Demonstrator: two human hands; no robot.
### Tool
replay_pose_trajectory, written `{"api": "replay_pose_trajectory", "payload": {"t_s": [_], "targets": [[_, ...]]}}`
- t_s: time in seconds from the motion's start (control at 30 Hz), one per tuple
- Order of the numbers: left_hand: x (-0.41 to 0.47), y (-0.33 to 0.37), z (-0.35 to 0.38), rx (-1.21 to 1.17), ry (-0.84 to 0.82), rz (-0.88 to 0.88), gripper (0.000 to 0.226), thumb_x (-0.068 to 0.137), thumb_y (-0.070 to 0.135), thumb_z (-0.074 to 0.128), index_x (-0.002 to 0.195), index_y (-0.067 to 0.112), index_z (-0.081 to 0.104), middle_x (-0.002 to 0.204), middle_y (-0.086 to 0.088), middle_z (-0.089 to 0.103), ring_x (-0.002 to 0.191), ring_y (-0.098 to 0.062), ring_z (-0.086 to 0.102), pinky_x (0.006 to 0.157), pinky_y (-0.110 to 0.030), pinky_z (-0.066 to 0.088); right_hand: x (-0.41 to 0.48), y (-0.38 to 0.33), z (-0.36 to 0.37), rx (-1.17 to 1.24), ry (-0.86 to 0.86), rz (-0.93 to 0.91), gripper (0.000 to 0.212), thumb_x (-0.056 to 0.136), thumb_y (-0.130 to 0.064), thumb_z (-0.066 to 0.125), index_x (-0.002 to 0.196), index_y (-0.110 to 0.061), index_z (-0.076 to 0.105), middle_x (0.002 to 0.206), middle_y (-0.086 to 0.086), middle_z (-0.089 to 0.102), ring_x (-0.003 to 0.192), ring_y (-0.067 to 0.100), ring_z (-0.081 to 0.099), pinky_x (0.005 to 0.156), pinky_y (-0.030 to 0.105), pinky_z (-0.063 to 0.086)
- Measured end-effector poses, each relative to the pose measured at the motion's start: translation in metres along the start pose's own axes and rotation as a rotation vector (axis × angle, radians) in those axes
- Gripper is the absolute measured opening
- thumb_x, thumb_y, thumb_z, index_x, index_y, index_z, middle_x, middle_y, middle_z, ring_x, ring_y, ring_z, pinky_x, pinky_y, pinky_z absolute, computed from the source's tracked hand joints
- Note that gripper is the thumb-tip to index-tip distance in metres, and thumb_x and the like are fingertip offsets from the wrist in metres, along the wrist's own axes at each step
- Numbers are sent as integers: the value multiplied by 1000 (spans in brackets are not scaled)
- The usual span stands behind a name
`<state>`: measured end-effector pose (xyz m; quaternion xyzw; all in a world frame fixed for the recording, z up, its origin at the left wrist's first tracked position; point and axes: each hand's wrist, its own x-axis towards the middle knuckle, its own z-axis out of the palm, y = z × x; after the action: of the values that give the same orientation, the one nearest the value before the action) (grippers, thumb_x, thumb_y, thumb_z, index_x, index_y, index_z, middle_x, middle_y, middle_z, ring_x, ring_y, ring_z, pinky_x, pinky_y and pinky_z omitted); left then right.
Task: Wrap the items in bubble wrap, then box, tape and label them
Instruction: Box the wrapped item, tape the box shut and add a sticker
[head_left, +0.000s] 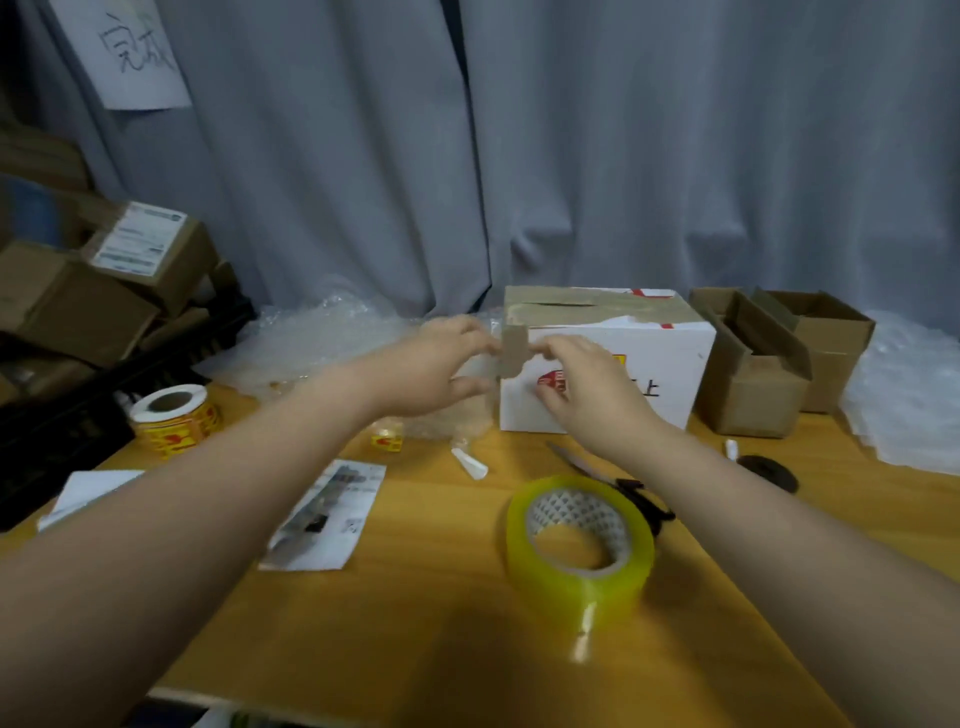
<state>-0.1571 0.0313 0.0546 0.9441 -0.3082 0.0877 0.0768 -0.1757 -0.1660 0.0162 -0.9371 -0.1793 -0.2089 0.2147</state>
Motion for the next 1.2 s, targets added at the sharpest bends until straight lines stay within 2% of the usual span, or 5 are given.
{"api": "replay_pose_trajectory", "payload": {"t_s": [0.2, 0.53, 0.8, 0.97, 1.2], "targets": [[-89, -53, 10, 49, -469, -341, 54, 91, 41, 57, 140, 30, 38, 145, 5, 37, 128, -17, 41, 103, -31, 34, -13, -56, 35, 165, -284, 32, 27, 92, -25, 59, 117, -14, 64, 120, 4, 61, 114, 18, 53, 93, 28, 40], [-138, -82, 45, 82, -436, -787, 109, 73, 64, 66, 149, 32, -5, 155, -12, 9, 130, -37, 40, 96, -43, 44, -1, -114, 114, 399, -518, 339, 49, 89, -31, 64, 132, -12, 50, 130, 7, 53, 112, 22, 52, 82, 28, 41], [-132, -79, 44, -67, -40, -711, 104, 77, 42, 72, 149, 33, -3, 145, -12, 20, 117, -29, 45, 84, -32, 44, 4, -116, 119, 533, -333, 407, 29, 91, -35, 59, 115, -18, 54, 107, -1, 55, 95, 17, 53, 74, 28, 41], [-110, -63, 46, -273, -12, -649, 96, 77, 52, 68, 149, 29, 9, 149, -11, 20, 123, -29, 45, 84, -30, 40, 10, -118, 102, 1100, -429, 767, 47, 84, -50, 66, 99, -6, 60, 77, 13, 67, 62, 22, 65, 60, 31, 58], [-91, -48, 47, -693, -46, -588, 66, 83, 48, 63, 137, 29, 29, 110, 15, 55, 86, 3, 52, 70, -6, 43, 23, -107, 99, 823, -302, 626, 16, 83, 5, 57, 93, 0, 69, 90, 16, 69, 75, 27, 65, 67, 37, 55]]}}
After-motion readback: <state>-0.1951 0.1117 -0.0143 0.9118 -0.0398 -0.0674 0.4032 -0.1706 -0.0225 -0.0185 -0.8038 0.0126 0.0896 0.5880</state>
